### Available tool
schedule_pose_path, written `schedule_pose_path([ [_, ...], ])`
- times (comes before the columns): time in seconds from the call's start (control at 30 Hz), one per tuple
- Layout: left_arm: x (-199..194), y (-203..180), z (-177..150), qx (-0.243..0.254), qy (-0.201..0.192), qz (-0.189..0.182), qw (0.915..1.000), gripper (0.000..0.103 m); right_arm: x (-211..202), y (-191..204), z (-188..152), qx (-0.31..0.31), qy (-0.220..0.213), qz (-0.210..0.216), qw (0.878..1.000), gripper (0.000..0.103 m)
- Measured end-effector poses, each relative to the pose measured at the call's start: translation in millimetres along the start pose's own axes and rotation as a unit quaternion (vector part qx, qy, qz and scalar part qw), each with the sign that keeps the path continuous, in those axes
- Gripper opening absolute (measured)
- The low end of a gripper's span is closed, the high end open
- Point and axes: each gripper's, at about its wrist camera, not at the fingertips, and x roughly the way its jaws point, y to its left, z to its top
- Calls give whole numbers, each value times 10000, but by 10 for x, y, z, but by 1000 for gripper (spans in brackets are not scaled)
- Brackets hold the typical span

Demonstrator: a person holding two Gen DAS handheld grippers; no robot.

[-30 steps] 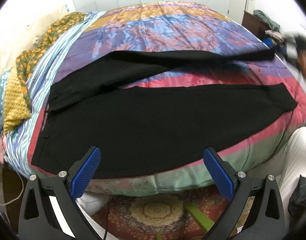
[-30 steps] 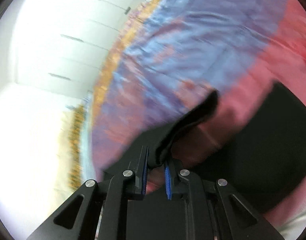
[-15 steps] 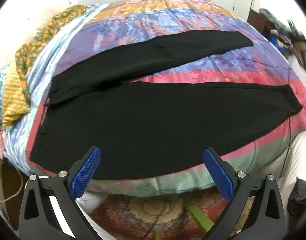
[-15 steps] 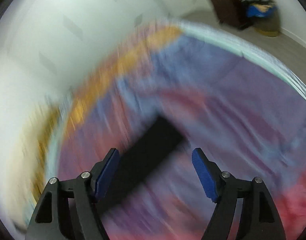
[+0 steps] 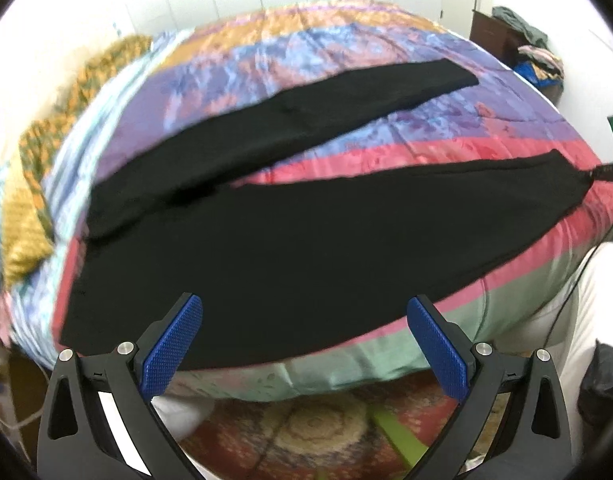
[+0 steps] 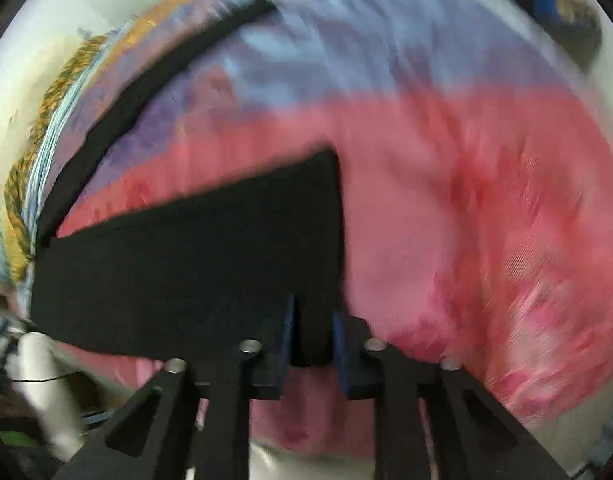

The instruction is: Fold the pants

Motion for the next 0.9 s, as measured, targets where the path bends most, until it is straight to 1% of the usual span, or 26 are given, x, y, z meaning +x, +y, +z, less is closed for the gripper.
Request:
schedule_pose_path([
  [0.03,-11,-2,-4,14,-19,12,10000,102,37,-94,33,112,-7,-415,9991,15],
  [0.07,0,-3,-12,11,12,-10,10000,102,145,-267,15,310,208,-881,9954,15],
  [0.1,19,6,-13,3,28,-17,10000,102,227,-399,-14,458,383,-1068,9925,15],
  [0.13,44,17,-21,-3,27,-2,10000,102,264,-509,-46,613,461,-1084,9911,15],
  [0.2,161,62,-25,-15,21,139,9999,102,101,-488,-72,649,113,-1118,9915,16],
  [0.23,289,102,1,-65,54,172,9998,102,-36,-366,-96,528,-121,-1075,9927,16],
  [0.27,385,130,26,-118,69,158,9998,102,-105,-231,-85,399,-232,-913,9948,16],
  [0.3,529,157,81,-191,26,147,9997,102,-154,-69,-77,267,-318,-628,9972,16],
  [0.33,662,161,134,-240,-83,175,9995,102,-178,152,-73,176,-366,-107,9991,16],
  [0.37,795,151,180,-272,-208,207,9992,102,-163,350,-61,128,-340,429,9984,16],
  [0.4,898,131,203,-274,-263,226,9990,102,-108,599,-51,55,-270,972,9949,18],
  [0.43,1091,83,225,-239,-231,240,9992,102,-34,802,-55,-9,-223,1238,9921,20],
  [0.47,1231,38,209,-185,-83,225,9995,102,63,1061,-58,-128,-138,1529,9881,29],
  [0.5,1433,-26,148,-71,299,163,9994,102,170,1302,-66,-291,-33,1702,9850,47],
  [0.53,1591,-74,39,34,728,38,9973,102,310,1536,-118,-554,149,1741,9831,57],
  [0.57,1635,-77,-61,28,887,-83,9960,102,476,1714,-215,-845,521,1513,9835,70],
  [0.6,1547,-28,-159,-60,715,-208,9972,102,660,1837,-342,-1129,1024,1104,9821,70],
  [0.63,1467,18,-215,-67,691,-302,9971,102,743,1899,-453,-1383,1286,800,9788,70],
  [0.67,1417,55,-246,-59,745,-343,9966,102,666,1941,-527,-1699,1157,632,9766,70],
  [0.7,1356,107,-264,-107,765,-330,9965,102,593,1949,-535,-1725,1183,575,9762,70],
  [0.73,1276,181,-260,-250,758,-256,9965,102,493,1921,-500,-1607,1316,431,9773,70],
  [0.77,1229,233,-243,-368,718,-244,9964,102,420,1904,-464,-1551,1252,346,9793,70],
  [0.8,1183,287,-210,-515,623,-280,9963,102,298,1951,-394,-1582,1021,349,9815,70],
  [0.83,1172,309,-186,-596,574,-287,9962,102,176,2031,-362,-1707,789,491,9809,70],
  [0.87,1200,331,-149,-651,573,-266,9959,102,111,2110,-330,-1830,660,648,9788,74],
  [0.9,1278,326,-131,-608,692,-232,9955,102,122,2211,-326,-1944,618,772,9759,83],
])
